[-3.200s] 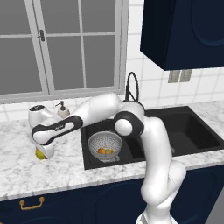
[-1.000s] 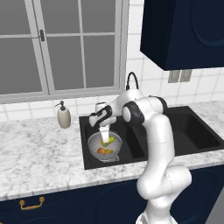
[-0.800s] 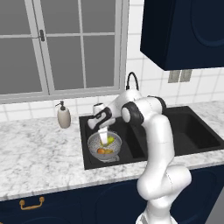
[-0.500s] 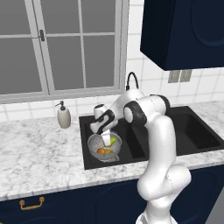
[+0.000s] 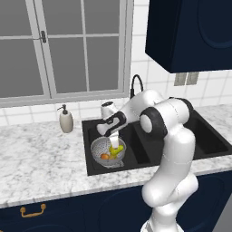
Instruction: Put the colander in the sink, put the pear, kiwi, peach in the colander, and turn on the sink faucet and pour water over the colander.
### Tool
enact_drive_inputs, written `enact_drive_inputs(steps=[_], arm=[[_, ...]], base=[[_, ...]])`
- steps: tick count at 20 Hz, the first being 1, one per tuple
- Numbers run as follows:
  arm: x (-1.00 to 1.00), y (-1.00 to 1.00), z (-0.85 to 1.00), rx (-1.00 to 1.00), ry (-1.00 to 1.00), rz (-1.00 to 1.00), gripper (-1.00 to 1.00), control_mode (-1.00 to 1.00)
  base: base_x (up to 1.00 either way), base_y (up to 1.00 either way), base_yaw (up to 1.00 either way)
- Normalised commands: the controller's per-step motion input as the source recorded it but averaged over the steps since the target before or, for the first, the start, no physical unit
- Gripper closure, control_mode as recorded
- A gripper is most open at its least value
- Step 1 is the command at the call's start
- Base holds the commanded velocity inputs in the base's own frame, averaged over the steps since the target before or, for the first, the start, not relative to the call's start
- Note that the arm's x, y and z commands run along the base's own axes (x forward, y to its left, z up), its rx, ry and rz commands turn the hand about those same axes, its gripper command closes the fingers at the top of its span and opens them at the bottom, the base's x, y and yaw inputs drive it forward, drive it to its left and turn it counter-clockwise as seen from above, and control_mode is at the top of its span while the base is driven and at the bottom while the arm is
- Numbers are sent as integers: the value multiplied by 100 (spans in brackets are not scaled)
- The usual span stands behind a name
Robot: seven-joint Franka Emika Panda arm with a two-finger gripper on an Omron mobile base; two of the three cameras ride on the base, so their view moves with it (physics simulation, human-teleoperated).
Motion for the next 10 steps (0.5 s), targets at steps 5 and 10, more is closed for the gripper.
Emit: enact_drive_inputs(steps=[5,10], arm=[[-2,25,46,-3,0,-10,-100,-100],[-60,6,99,0,-17,0,-100,-100]], base=[[0,0,0],[0,0,0]])
